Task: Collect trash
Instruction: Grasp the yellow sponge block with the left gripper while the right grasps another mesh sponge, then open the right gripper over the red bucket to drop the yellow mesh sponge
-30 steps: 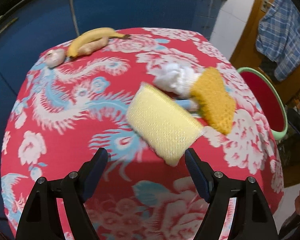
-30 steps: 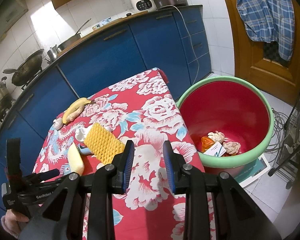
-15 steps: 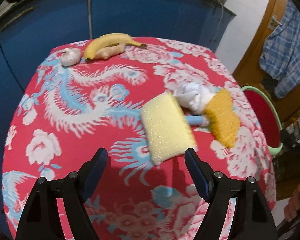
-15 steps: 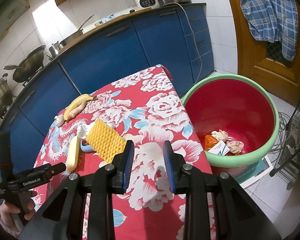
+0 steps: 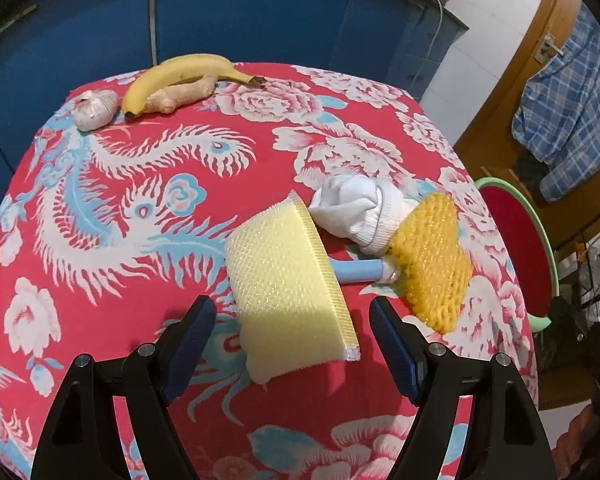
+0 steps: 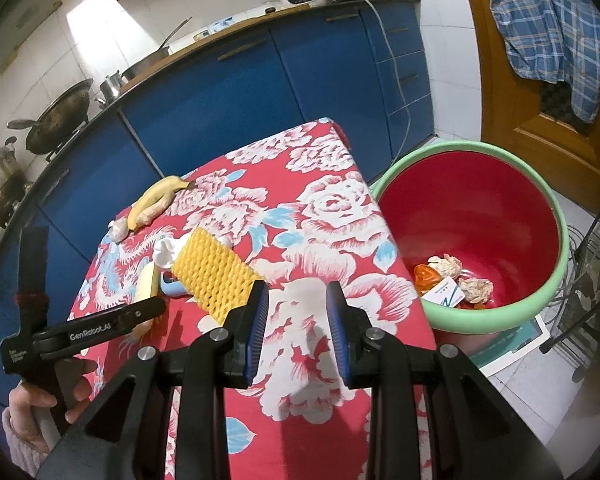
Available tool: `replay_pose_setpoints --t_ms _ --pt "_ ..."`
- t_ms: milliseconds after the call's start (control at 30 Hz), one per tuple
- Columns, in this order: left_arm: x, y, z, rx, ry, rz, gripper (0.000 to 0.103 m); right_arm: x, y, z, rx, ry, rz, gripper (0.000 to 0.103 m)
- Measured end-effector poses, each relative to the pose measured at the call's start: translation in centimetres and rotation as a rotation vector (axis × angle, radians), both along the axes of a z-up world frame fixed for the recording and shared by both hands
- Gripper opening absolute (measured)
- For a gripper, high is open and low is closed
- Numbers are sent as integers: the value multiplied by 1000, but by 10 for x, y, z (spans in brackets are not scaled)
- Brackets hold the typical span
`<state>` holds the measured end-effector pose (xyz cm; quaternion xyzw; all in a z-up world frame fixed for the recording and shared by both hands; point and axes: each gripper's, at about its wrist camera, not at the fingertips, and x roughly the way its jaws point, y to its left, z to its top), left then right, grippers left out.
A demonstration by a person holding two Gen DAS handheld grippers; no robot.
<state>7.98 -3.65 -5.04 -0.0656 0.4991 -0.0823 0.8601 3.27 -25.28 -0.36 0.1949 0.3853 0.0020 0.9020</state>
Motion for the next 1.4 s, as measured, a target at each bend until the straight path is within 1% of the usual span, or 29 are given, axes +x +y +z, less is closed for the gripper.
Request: replay_pose_setpoints --t_ms 33,100,233,300,400,633,800,1000,1033,1100,1167,1233,1400 --pt "0 1 -1 -3 2 2 80 2 2 -1 0 3 6 32" --pt "1 3 -3 -8 5 4 74 4 6 -3 0 10 20 32" --pt "2 8 -3 -12 -3 9 57 11 13 -8 2 25 45 33" --pt "1 11 -3 -29 -3 8 55 14 18 -10 4 33 60 33" --pt "-2 15 -2 -40 -10 8 50 21 26 -14 6 47 85 33" --pt "-11 21 6 -11 -64 -1 50 37 45 -26 27 81 131 33" --pt "-13 32 13 -31 -81 18 50 48 59 -34 16 97 151 33" --pt "-16 37 18 -45 -93 22 50 59 65 -45 16 118 143 33" --pt "-16 37 18 -50 -95 20 50 59 65 -45 15 108 141 33" --pt "-17 36 20 -55 -103 14 50 60 65 -46 12 105 145 26" --pt "-17 34 21 -57 -108 8 50 60 67 -46 11 101 154 13" --pt "-18 33 22 -60 -110 2 50 58 68 -44 -1 87 158 8" --pt "-21 28 28 -59 -124 -9 50 48 67 -30 -17 31 166 6"
